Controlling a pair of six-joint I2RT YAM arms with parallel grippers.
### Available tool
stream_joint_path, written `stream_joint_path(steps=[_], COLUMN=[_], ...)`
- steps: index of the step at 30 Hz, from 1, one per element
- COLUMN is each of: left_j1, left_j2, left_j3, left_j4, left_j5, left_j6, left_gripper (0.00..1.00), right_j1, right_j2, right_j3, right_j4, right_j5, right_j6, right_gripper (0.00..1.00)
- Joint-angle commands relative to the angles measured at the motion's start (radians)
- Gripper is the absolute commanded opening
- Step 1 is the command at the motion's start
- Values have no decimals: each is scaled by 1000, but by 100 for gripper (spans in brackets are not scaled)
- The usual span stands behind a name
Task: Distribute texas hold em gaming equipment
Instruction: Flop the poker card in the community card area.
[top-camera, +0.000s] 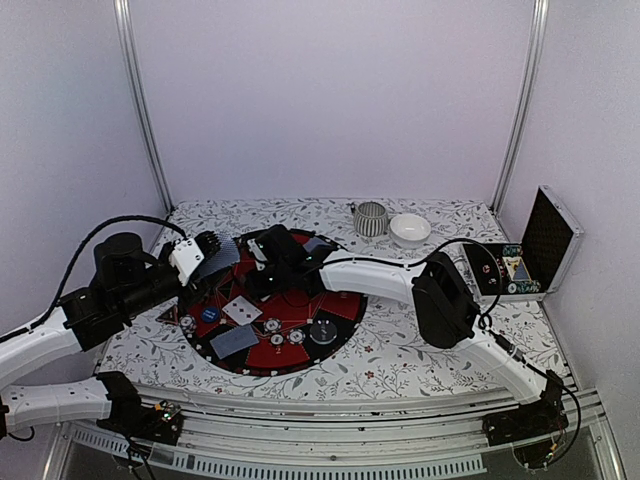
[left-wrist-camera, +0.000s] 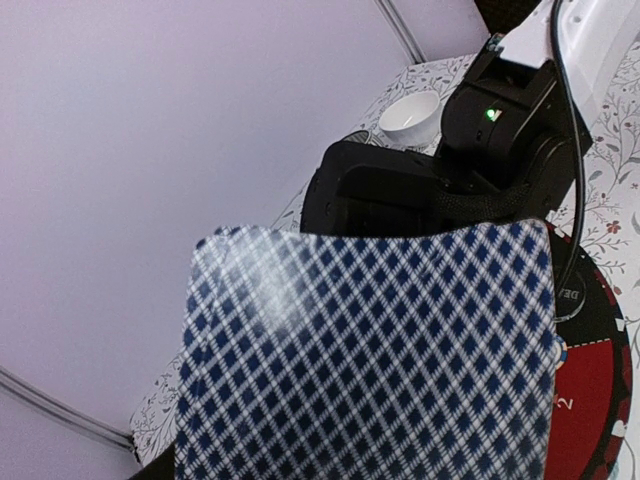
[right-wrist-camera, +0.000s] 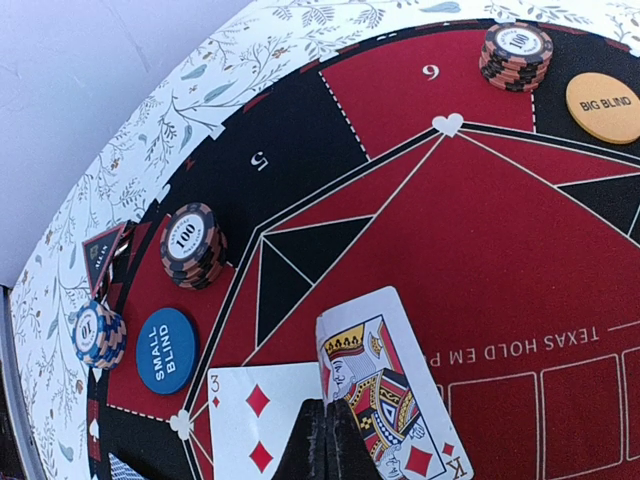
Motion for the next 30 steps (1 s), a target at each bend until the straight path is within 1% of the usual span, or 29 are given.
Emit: stream_joint_path(steps=[1, 9, 16, 20, 26, 30], left_j1=[-5, -5, -5, -5, -5, -4], left_j2=[-15, -14, -15, -17, -17, -21], left_j3=[6, 7, 8, 7, 7, 7], left_j4=[13, 13, 13, 13, 13, 14], left_j5=[-8, -9, -8, -7, -5, -6], left_j6=[-1, -1, 0, -1, -2, -2], left_gripper=[53, 53, 53, 53, 53, 53], right_j1=[-6, -7, 8, 26, 26, 28], right_j2=[36, 24, -37, -53, -53, -79], right_j3=[4, -21, -129, -146, -138, -180], right_j4=[46, 59, 47, 44, 52, 82], right_j5=[-22, 0, 91, 122, 149, 172], right_j6=[64, 79, 54, 34, 47, 92], right_gripper=[1, 1, 1, 1, 1, 1])
